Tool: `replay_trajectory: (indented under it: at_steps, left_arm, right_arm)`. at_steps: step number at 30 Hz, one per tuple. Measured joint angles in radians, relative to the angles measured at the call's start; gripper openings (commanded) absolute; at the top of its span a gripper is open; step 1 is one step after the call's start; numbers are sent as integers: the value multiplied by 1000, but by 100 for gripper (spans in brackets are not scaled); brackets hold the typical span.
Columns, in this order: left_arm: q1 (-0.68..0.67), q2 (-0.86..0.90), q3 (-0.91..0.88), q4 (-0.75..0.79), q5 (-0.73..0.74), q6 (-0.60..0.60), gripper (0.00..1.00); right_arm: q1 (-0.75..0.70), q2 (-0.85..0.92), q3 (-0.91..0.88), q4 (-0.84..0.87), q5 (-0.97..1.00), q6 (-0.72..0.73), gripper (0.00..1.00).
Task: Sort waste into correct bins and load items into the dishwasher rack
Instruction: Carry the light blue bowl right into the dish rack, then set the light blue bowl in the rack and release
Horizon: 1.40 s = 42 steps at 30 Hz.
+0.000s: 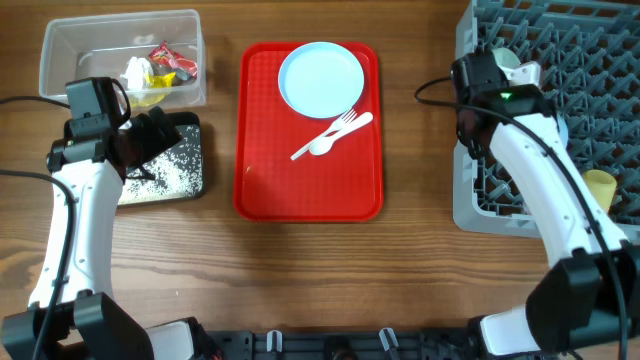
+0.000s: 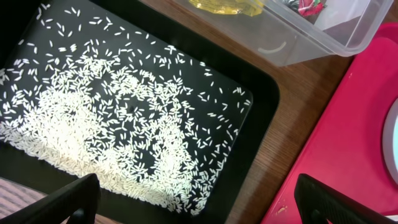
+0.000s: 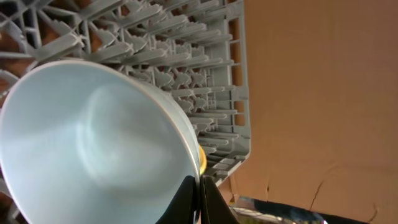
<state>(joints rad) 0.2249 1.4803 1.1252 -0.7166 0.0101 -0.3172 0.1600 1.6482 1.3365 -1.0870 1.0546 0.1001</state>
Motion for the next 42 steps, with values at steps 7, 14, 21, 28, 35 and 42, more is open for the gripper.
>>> replay_trajectory:
  at_steps: [7,14,21,28,35,42]
  left_arm:
    - [0,0,0,2,0,0,100]
    - [0,0,0,2,0,0,100]
    - [0,0,0,2,0,0,100]
    - [0,0,0,2,0,0,100]
    - [0,0,0,2,0,0,100]
    - [0,0,0,2,0,0,100]
  right_arm:
    - [-24,66,-2,64,82,8,4]
    - [-40,70,-2,169,190,-11,4]
    - [-40,70,-2,187,116,-35,4]
    - [-40,70,-2,187,69,-43,4]
    - [-40,70,-2,188,64,-45,4]
    - [-3,70,-2,188,45,-61,4]
